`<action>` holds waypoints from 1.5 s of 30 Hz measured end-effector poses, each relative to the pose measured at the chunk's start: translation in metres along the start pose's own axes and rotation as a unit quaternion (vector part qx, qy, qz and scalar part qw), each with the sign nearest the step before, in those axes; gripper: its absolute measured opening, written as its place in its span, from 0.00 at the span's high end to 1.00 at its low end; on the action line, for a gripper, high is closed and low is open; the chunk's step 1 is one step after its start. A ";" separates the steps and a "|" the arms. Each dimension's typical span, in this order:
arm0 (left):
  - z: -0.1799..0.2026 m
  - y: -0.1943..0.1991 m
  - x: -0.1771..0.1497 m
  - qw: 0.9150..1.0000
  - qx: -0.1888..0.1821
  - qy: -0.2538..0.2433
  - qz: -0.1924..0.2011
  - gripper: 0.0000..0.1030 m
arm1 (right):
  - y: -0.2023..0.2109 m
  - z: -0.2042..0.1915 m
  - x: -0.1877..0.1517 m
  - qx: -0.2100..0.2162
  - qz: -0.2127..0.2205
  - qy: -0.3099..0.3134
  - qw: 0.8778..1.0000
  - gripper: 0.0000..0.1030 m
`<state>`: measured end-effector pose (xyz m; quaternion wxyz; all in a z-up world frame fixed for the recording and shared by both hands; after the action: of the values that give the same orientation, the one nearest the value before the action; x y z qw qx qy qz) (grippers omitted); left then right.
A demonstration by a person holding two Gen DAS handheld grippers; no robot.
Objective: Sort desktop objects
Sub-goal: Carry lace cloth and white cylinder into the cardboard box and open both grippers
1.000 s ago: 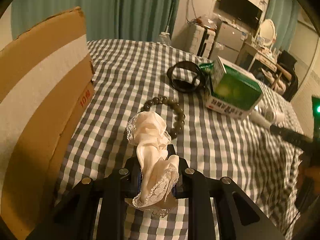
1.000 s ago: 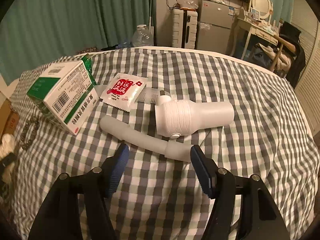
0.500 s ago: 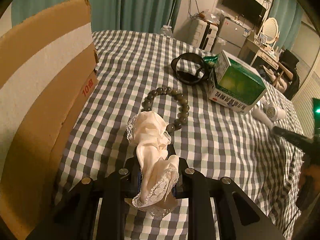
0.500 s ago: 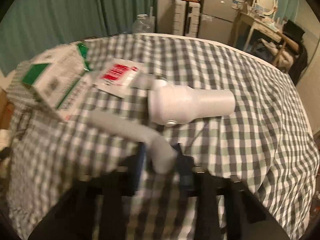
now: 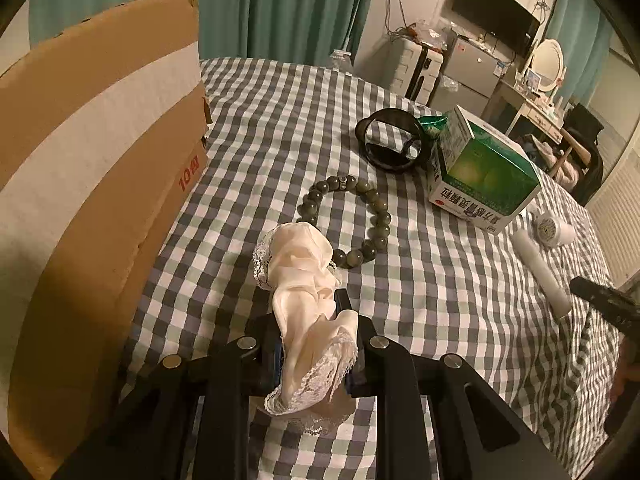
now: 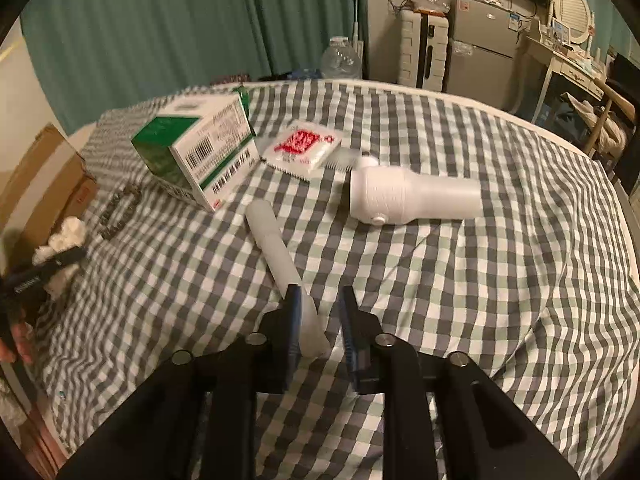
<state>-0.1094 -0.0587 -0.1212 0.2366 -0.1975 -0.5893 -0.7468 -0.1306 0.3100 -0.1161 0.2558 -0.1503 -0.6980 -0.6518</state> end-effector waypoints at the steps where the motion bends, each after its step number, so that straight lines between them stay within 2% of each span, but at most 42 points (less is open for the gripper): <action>1: -0.001 0.000 0.000 1.000 0.000 0.002 -0.001 0.80 | -0.006 -0.004 0.000 0.007 -0.004 0.005 1.000 0.68; 4: 0.001 -0.002 -0.002 1.000 0.001 0.004 -0.004 0.80 | -0.023 -0.017 -0.003 0.011 -0.026 0.024 0.999 0.67; 6: 0.002 -0.003 -0.002 1.000 0.001 0.002 -0.007 0.80 | -0.035 -0.024 -0.004 -0.003 -0.037 0.037 0.999 0.65; 8: 0.002 -0.003 -0.001 1.000 0.001 0.003 -0.008 0.80 | -0.037 -0.025 -0.003 -0.017 -0.040 0.039 0.998 0.78; 9: 0.002 -0.003 0.000 1.000 -0.002 0.002 -0.007 0.80 | -0.035 -0.025 -0.001 -0.021 -0.041 0.036 0.998 0.88; 12: 0.007 0.003 0.004 1.000 -0.009 -0.009 0.007 0.80 | -0.023 -0.023 0.007 -0.008 -0.033 0.002 0.999 0.88; 15: 0.016 0.013 0.008 0.999 -0.022 -0.020 0.023 0.80 | 0.002 -0.027 0.015 0.040 -0.002 -0.040 0.998 0.88; 21: 0.028 0.042 0.020 0.996 -0.069 -0.019 0.057 0.80 | 0.065 -0.066 0.037 0.062 0.101 -0.070 0.991 0.88; 23: 0.031 0.052 0.023 0.994 -0.082 -0.020 0.063 0.80 | 0.083 -0.092 0.041 0.079 0.133 -0.065 0.986 0.88; 28: 0.022 0.096 0.039 0.990 -0.108 -0.017 0.087 0.80 | 0.116 -0.154 0.048 0.123 0.161 -0.018 0.979 0.88; 31: 0.003 0.128 0.052 0.988 -0.122 0.003 0.094 0.80 | 0.138 -0.203 0.058 0.152 0.174 0.029 0.973 0.88; 35: -0.041 0.170 0.072 0.985 -0.121 0.023 0.117 0.80 | 0.154 -0.276 0.073 0.215 0.180 0.063 0.958 0.88; 37: -0.066 0.191 0.079 0.985 -0.110 0.016 0.134 0.80 | 0.155 -0.308 0.080 0.236 0.181 0.074 0.952 0.88; 39: -0.093 0.204 0.083 0.986 -0.080 0.004 0.149 0.79 | 0.149 -0.335 0.083 0.245 0.175 0.082 0.950 0.88; 42: -0.136 0.198 0.086 0.988 -0.049 0.020 0.142 0.79 | 0.130 -0.372 0.088 0.259 0.153 0.079 0.950 0.88; 45: -0.168 0.172 0.082 0.993 -0.030 0.044 0.110 0.77 | 0.113 -0.393 0.086 0.256 0.128 0.075 0.955 0.82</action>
<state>-0.0776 -0.2652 0.0230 0.3370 -0.2344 -0.5306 -0.7416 -0.0769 -0.0765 0.0337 0.4185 -0.1188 -0.7953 -0.4222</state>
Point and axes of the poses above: each gripper's, at about its wrist camera, not at the fingertips, and y roughly against the way its jaws point, z to its right, x to its top, the point moved 2 cm from there along -y, roughly the way its jaws point, and after that the axes turned 5 degrees about -x, right-handed, at the moved point
